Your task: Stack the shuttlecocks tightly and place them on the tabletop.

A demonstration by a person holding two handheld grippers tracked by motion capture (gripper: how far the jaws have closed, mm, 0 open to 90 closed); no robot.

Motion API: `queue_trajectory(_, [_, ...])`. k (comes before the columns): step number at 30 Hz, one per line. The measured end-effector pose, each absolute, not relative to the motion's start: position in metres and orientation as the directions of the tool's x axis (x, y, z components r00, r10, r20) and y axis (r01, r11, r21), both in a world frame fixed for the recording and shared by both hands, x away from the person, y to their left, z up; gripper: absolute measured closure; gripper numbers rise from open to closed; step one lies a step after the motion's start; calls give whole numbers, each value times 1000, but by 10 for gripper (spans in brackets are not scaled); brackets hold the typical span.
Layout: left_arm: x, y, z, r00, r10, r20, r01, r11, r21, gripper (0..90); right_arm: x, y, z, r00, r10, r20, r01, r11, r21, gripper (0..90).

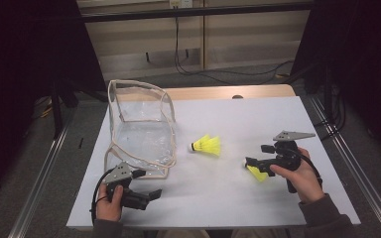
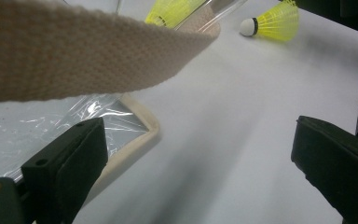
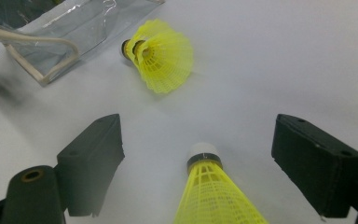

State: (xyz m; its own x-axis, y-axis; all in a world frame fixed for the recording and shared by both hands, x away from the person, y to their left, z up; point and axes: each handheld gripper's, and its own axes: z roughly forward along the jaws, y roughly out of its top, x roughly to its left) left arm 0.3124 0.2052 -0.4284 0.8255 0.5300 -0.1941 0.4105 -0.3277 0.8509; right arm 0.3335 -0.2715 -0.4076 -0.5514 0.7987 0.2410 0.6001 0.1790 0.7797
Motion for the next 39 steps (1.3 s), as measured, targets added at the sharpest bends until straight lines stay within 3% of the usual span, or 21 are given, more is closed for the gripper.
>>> queue_trajectory(18, [311,206,-428,826,531,-190,409,-331,851,37,322,-277,-408,-564,796,217,585,200,786,164])
queue_trajectory(23, [311,207,-428,826,532,-186,407,-335,850,37,321,-281,-406,-563,796,221,587,197,785,216])
queue_trajectory(31, [312,205,-429,827,529,-190,409,-334,849,37,318,-288,-404,-565,793,226,584,191,789,456])
queue_trajectory(39, [312,204,-429,825,531,-193,412,-333,848,37,316,-293,-401,-596,775,210,568,222,793,777])
